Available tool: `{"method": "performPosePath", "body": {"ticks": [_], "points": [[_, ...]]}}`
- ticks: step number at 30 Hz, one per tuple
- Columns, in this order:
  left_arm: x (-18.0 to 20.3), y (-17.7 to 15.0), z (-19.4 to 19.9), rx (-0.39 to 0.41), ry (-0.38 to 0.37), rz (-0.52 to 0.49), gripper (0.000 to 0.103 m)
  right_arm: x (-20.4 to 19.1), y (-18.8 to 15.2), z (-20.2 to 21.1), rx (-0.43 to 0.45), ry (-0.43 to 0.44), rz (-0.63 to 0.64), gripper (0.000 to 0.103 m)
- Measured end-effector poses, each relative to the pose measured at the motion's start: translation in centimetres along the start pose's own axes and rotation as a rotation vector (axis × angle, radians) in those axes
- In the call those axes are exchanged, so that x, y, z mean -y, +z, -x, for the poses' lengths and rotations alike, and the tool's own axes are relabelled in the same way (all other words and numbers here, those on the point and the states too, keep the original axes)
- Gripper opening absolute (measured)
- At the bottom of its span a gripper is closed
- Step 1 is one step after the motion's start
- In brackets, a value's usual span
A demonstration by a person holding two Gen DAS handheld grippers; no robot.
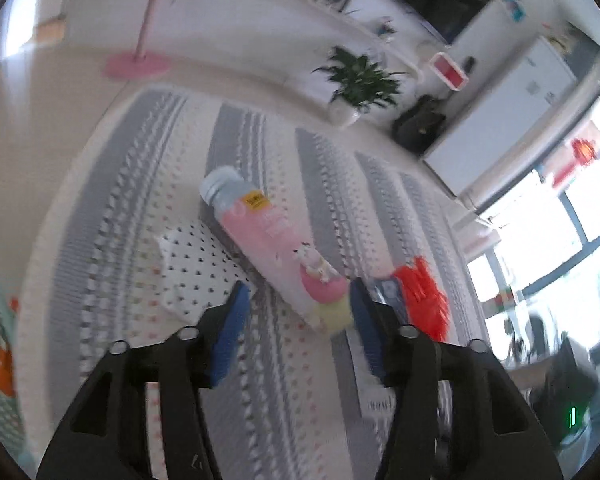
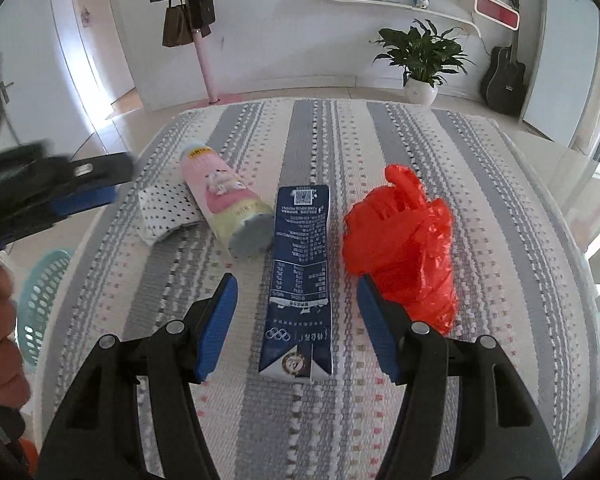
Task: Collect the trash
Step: 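Grasp the pink bottle with left tool while right tool grasps the blue milk carton, then lift the pink bottle with left tool while right tool lifts the milk carton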
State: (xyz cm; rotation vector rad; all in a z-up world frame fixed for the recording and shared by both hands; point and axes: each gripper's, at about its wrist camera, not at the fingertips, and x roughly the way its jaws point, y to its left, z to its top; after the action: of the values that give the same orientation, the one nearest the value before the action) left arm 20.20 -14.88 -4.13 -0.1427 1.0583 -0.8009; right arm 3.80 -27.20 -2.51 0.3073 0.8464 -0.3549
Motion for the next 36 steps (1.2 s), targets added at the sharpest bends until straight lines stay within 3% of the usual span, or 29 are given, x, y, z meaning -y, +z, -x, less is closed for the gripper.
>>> {"method": "performPosePath", "body": {"ticks": [3, 7, 13, 16, 18, 24, 29, 36], "points": [[0.2, 0.8, -3.0, -0.032, 0.016, 0.030, 0.059, 0.2, -0.5, -0.6, 0.000, -0.007, 0.009, 0.058], [1.1, 1.6, -5.8, -0.061, 0.123, 0.030, 0.061, 0.5, -0.6, -1.4, -0.007, -0.009, 0.026, 0.058], [1.4, 2.1, -8.4, -0.088, 0.185, 0.058, 0.066, 1.9, -0.4, -2.5, -0.069, 0.084, -0.029, 0.039], [2.2, 1.8, -8.8, -0.096, 0.203, 0.026, 0.063, 2.1, -0.4, -2.5, -0.083, 0.108, -0.048, 0.032], [2.7, 1.4, -8.5, -0.098, 0.190, -0.007, 0.054, 2.2, -0.5, -2.3, -0.076, 0.085, -0.038, 0.032], [3.8, -0.7, -6.3, -0.119, 0.110, -0.080, 0.048, 2.8, -0.7, -0.3, -0.076, 0.079, -0.073, 0.031], [3.2, -3.6, -1.1, -0.109, 0.067, -0.114, 0.046, 2.8, -1.2, 3.0, -0.075, 0.126, -0.089, 0.031], [-0.2, -9.3, 6.4, -0.086, 0.082, -0.145, 0.044, 0.6, -4.6, 6.0, -0.103, 0.235, -0.077, 0.031]]}}
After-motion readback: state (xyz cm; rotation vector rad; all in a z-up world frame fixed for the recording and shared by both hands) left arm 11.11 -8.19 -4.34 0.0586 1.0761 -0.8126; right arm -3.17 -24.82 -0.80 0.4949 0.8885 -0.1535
